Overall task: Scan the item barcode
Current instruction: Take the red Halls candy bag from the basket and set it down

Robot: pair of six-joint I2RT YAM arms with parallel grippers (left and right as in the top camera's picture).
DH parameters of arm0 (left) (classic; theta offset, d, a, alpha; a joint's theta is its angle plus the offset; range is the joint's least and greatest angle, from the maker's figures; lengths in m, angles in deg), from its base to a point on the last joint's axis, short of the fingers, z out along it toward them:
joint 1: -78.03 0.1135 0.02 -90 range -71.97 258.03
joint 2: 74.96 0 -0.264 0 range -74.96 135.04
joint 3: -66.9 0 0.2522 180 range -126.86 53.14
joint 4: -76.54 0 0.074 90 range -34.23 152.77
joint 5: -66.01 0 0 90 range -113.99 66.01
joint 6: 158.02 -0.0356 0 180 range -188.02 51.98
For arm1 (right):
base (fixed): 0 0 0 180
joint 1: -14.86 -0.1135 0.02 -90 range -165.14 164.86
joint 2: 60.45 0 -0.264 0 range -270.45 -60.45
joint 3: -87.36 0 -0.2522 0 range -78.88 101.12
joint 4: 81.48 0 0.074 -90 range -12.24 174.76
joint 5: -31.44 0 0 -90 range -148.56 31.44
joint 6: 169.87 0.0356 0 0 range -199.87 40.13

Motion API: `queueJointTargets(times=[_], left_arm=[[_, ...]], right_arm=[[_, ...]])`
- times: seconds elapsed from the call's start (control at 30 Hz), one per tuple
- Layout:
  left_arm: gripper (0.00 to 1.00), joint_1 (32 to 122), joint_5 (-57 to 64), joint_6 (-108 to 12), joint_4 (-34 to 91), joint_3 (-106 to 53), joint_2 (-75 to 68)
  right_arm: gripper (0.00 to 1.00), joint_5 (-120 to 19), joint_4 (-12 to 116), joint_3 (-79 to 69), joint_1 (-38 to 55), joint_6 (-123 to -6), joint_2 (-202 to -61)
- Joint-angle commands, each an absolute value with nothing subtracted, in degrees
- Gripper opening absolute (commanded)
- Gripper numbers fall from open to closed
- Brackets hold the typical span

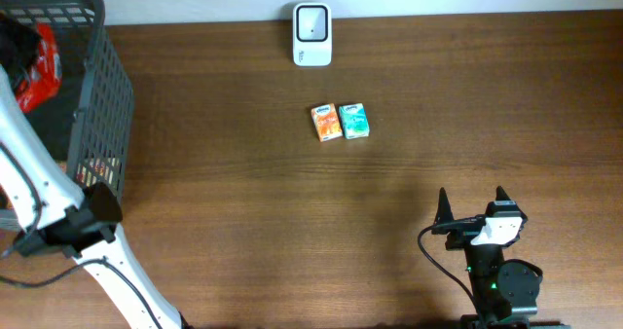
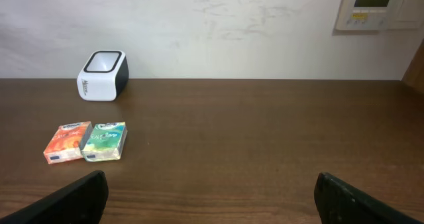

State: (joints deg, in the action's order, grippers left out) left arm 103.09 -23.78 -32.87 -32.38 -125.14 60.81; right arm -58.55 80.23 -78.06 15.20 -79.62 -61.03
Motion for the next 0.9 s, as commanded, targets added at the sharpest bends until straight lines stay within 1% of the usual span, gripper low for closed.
queueJointTargets(times=[0.0, 0.1, 0.17, 0.2, 0.3, 0.33, 0.4, 0.47, 0.5, 0.53, 0.57, 0.63, 0.67, 0.7, 0.73, 0.77, 0.8, 0.87], left_arm=[[0.0, 100.8, -18.8, -35.6, -31.0, -126.6, 50.3], [0.0, 97.1, -17.8, -36.0, -30.5, -126.6, 44.6], [0.0, 93.7, -10.5, -36.0, -30.4, -126.6, 42.6], [0.0, 90.0, -8.0, -36.5, -31.4, -126.6, 42.5], [0.0, 76.5, -11.8, -37.1, -33.9, -120.8, 42.8], [0.0, 70.9, -15.9, -37.5, -33.5, -116.2, 43.0], [0.0, 64.4, -20.7, -37.5, -30.4, -106.9, 43.5], [0.0, 57.6, -23.2, -37.5, -20.2, -88.7, 43.5], [0.0, 56.2, -24.5, -37.5, -15.5, -82.9, 43.5], [0.0, 54.3, -26.7, -37.5, -8.2, -73.1, 43.5], [0.0, 53.3, -29.9, -37.5, -1.1, -65.3, 43.6], [0.0, 52.4, -36.1, -37.5, 9.8, -55.2, 43.6], [0.0, 52.3, -36.9, -38.2, 14.9, -50.4, 43.6], [0.14, 52.3, -36.9, -38.2, 16.3, -48.0, 43.6], [0.49, 52.3, -36.9, -38.4, 16.0, -47.4, 43.6], [0.77, 52.3, -36.9, -39.9, 16.1, -47.7, 43.5], [0.99, 52.3, -35.9, -43.4, 15.6, -49.8, 42.9], [1.0, 52.5, -35.4, -45.0, 11.4, -56.6, 40.4]], right_arm=[[0.98, -58.8, 80.1, -78.6, 15.2, -79.0, -60.7], [0.98, -58.8, 80.1, -78.6, 15.2, -79.0, -60.7], [0.99, -58.8, 80.1, -78.6, 15.2, -79.0, -60.7], [0.99, -58.8, 80.1, -78.6, 15.2, -79.0, -60.7], [0.98, -58.8, 80.1, -78.6, 15.2, -79.0, -60.7], [0.98, -58.8, 80.1, -78.6, 15.2, -79.0, -60.7], [0.99, -58.8, 80.1, -78.6, 15.2, -79.0, -60.7], [0.98, -58.8, 80.1, -78.6, 15.2, -79.0, -60.7], [0.98, -58.8, 80.1, -78.6, 15.2, -79.0, -60.7], [0.98, -58.8, 80.1, -78.6, 15.2, -79.0, -60.7], [0.98, -58.8, 80.1, -78.6, 15.2, -79.0, -60.7], [0.98, -58.8, 80.1, -78.6, 15.2, -79.0, -60.7], [0.99, -58.8, 80.1, -78.6, 15.2, -79.0, -60.7], [0.98, -58.8, 80.1, -78.6, 15.2, -79.0, -60.7], [0.99, -58.8, 80.1, -78.6, 15.2, -79.0, -60.7], [0.98, -58.8, 80.1, -78.6, 15.2, -79.0, -60.7], [0.99, -58.8, 80.1, -78.6, 15.2, -79.0, -60.7], [0.99, -58.8, 80.1, -78.6, 15.2, -79.0, -60.7]])
